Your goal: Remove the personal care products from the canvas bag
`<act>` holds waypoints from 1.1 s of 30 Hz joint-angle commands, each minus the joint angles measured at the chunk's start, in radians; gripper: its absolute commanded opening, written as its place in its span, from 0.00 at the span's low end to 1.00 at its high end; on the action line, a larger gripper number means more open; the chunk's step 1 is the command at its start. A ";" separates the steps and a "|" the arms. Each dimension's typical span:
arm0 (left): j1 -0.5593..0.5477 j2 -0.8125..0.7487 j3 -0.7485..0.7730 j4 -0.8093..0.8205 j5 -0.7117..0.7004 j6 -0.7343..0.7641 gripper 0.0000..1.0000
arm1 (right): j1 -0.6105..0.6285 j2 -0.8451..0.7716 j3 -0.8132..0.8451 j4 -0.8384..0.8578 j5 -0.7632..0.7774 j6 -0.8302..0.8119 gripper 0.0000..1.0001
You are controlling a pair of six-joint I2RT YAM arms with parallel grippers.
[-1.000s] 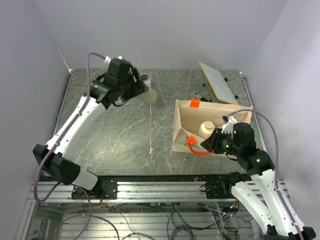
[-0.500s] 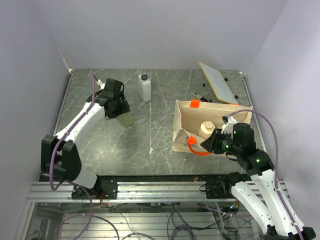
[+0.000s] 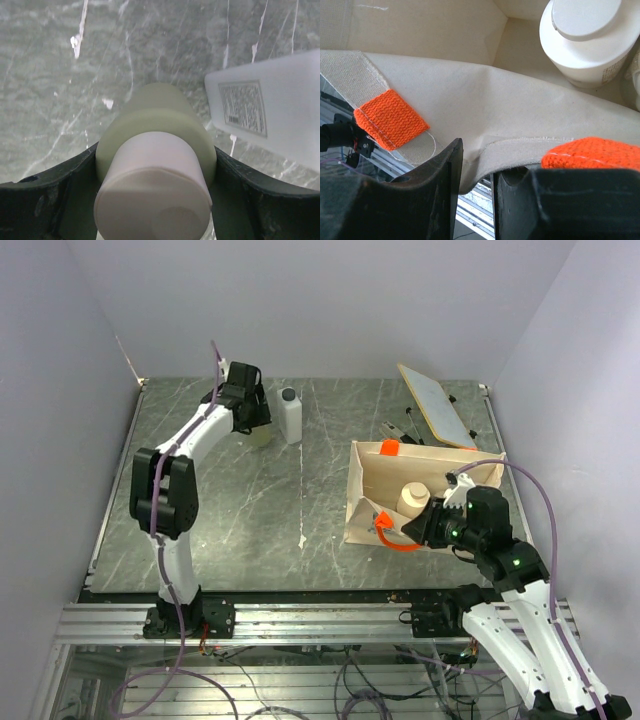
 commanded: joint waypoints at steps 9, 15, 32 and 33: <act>-0.053 0.118 0.199 0.058 -0.108 0.067 0.21 | 0.004 -0.021 -0.013 -0.001 0.047 0.006 0.28; -0.053 0.151 0.222 0.021 -0.098 0.082 0.37 | 0.004 -0.026 -0.009 -0.012 0.050 0.008 0.28; -0.052 0.007 0.172 -0.046 0.043 -0.011 1.00 | 0.004 0.022 0.046 -0.068 0.079 0.019 0.28; -0.052 -0.020 0.156 -0.048 0.065 -0.023 1.00 | 0.005 0.028 0.057 -0.093 0.100 0.021 0.28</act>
